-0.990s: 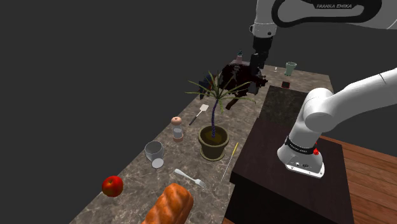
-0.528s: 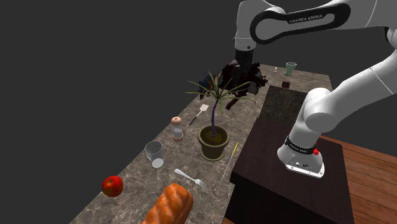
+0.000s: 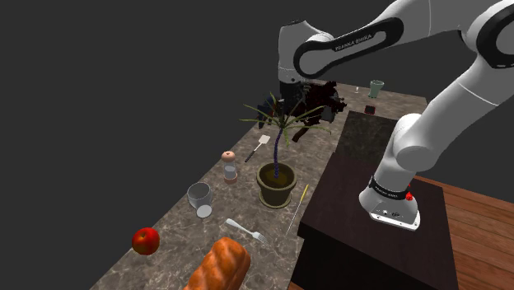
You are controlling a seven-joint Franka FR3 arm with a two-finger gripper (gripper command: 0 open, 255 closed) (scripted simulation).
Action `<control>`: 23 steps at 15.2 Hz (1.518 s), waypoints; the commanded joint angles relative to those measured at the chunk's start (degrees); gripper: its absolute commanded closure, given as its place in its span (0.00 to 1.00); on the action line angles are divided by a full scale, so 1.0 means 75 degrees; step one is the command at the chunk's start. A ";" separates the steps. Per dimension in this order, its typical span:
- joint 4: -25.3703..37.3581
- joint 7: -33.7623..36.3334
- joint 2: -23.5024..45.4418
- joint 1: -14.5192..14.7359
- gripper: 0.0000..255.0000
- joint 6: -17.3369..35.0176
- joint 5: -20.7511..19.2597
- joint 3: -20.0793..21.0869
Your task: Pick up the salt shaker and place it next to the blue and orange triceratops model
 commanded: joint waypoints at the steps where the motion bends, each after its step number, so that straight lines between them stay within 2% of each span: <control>1: 0.0196 0.0218 0.0554 0.0030 0.00 0.0382 -0.0015 0.0115; 7: 0.1098 0.0846 0.2276 0.0106 0.00 0.1243 -0.0225 0.0368; 12: 0.2131 0.1366 0.3742 0.0226 0.00 0.1695 -0.0514 0.0469; 18: 0.3725 0.1894 0.5527 0.0472 0.00 0.1907 -0.0860 0.0446; 23: 0.5408 0.2195 0.7074 0.0727 0.00 0.1802 -0.1056 0.0354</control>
